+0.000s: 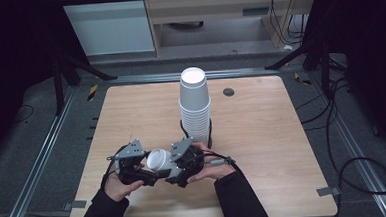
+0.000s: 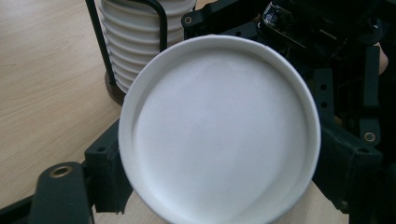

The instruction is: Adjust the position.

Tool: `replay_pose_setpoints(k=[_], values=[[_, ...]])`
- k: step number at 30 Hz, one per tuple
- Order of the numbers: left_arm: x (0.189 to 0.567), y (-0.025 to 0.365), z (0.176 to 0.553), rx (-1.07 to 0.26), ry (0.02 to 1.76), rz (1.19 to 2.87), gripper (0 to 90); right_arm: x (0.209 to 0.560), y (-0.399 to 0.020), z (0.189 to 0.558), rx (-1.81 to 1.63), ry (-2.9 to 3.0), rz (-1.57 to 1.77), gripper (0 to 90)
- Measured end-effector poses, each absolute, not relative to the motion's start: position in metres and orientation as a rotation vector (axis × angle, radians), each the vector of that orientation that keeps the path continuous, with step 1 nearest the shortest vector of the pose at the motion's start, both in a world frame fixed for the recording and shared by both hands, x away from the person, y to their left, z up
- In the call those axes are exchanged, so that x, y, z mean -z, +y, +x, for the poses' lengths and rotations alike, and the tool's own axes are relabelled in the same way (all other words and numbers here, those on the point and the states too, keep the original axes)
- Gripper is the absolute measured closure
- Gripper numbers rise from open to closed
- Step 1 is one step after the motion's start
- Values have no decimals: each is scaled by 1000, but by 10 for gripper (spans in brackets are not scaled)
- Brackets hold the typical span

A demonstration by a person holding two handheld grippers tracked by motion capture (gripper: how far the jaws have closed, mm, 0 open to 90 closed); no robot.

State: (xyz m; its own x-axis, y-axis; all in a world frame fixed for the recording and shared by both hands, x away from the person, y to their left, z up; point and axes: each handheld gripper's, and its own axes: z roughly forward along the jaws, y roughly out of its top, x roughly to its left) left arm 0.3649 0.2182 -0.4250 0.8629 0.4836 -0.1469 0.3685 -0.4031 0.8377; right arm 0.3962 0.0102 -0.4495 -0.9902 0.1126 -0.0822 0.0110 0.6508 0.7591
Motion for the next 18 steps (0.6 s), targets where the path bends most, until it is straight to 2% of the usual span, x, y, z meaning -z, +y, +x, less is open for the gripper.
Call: replay_pose_setpoints(k=[18], values=[[422,220,363,-151,616,2028,220,449,11,397,-1265,2725,138,91]])
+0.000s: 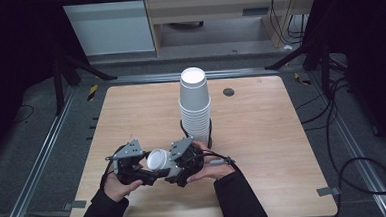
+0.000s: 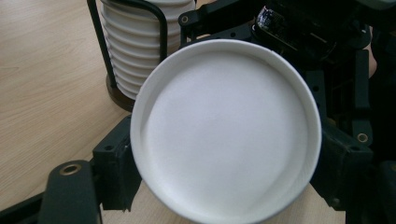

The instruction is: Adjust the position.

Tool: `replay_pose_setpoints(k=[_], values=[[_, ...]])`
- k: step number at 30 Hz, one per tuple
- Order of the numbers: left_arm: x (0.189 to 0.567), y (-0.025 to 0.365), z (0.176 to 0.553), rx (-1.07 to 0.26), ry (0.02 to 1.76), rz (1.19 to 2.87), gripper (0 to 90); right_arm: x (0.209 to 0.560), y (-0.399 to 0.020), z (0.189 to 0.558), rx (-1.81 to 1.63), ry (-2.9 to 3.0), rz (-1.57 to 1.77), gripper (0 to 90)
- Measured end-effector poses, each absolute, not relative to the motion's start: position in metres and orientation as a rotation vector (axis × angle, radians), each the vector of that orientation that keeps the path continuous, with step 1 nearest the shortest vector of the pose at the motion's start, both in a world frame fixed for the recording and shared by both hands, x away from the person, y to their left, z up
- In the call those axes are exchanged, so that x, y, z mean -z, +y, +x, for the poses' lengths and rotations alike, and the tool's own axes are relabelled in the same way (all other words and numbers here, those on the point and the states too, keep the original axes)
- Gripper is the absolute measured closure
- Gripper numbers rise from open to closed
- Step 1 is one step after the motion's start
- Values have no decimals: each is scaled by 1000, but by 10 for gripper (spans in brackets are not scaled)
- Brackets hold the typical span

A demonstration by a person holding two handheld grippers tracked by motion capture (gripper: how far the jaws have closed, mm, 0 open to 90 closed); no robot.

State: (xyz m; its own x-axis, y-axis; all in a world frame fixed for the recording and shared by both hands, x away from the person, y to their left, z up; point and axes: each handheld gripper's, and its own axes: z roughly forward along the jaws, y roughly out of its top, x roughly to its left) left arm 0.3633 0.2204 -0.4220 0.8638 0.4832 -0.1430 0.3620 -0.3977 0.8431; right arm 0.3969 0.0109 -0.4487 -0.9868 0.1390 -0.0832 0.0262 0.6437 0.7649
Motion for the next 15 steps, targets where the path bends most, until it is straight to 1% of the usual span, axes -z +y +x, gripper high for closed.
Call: replay_pose_setpoints(k=[9,15], values=[[421,226,365,-179,639,2020,223,442,3,398,-1286,2684,175,52],[419,235,366,-204,658,1999,223,432,-10,400,-1315,2634,235,50]])
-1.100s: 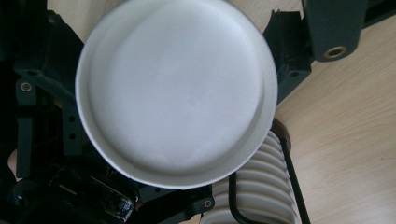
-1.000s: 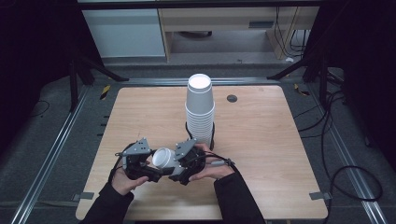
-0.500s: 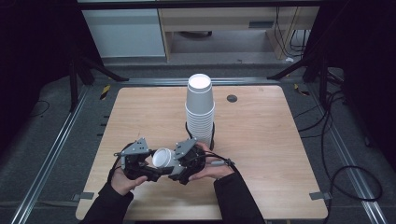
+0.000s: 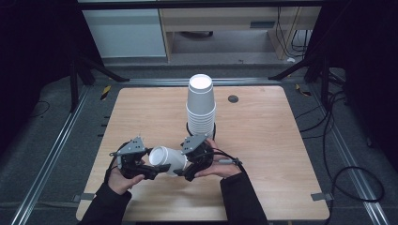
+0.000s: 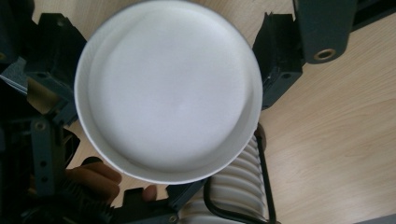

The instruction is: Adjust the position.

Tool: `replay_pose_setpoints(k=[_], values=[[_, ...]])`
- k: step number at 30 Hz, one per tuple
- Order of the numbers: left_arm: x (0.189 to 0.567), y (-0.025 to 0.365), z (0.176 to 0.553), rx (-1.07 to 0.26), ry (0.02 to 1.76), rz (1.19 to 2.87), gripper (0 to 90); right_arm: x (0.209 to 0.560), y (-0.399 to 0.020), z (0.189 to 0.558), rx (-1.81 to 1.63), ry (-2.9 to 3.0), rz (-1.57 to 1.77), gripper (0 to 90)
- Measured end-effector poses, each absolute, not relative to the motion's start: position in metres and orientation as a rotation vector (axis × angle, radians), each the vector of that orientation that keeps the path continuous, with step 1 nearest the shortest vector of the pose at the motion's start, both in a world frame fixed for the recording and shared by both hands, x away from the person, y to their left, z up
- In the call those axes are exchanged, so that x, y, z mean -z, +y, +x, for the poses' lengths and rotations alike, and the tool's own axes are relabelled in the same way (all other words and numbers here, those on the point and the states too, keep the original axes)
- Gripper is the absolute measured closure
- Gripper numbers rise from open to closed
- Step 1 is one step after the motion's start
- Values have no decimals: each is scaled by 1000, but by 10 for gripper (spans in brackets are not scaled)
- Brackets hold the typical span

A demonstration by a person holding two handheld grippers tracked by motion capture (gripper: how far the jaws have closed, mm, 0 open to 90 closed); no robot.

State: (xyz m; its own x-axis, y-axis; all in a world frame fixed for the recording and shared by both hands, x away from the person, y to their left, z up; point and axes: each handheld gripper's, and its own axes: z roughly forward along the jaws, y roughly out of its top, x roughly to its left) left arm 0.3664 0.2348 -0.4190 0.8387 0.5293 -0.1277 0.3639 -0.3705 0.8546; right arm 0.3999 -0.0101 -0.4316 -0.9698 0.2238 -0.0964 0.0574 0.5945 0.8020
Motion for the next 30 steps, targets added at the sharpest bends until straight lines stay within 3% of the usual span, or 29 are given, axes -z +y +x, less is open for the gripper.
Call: replay_pose_setpoints(k=[7,15,30], values=[[413,246,367,-212,658,1897,221,423,-36,398,-1371,2566,360,52],[414,244,370,-83,551,1812,220,424,-59,386,-1501,2490,448,52],[417,233,377,-9,468,1779,221,439,-70,371,-1701,2446,525,33]])
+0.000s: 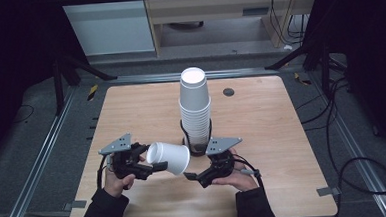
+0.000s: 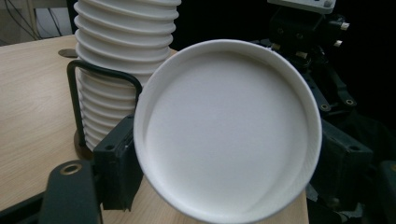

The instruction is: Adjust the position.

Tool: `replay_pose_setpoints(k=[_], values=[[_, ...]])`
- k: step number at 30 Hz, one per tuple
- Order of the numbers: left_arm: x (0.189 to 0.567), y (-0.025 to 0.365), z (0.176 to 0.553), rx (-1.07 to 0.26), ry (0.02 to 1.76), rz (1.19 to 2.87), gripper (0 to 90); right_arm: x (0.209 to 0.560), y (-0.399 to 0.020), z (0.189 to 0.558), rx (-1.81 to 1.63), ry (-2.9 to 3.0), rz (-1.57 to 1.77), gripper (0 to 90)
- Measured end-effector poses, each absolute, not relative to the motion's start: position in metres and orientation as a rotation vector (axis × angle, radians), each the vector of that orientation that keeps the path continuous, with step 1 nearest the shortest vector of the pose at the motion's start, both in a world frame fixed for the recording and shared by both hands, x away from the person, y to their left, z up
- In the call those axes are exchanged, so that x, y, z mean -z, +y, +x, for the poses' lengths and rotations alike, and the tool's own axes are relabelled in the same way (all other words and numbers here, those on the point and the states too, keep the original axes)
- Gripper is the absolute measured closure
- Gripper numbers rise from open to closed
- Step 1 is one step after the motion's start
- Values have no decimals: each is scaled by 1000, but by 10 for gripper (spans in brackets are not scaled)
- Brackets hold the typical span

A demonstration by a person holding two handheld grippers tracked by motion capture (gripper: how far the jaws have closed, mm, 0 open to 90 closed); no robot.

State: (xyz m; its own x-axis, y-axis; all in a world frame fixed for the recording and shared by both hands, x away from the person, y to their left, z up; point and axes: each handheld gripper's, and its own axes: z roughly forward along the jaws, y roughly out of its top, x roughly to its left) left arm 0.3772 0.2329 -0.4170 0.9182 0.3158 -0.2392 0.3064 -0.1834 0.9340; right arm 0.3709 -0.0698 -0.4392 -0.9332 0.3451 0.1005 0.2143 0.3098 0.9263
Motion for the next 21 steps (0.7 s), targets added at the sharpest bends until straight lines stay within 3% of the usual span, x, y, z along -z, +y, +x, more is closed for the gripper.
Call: replay_pose_setpoints(k=[21], values=[[415,221,372,60,382,1780,222,451,-50,373,-1850,2483,444,34]])
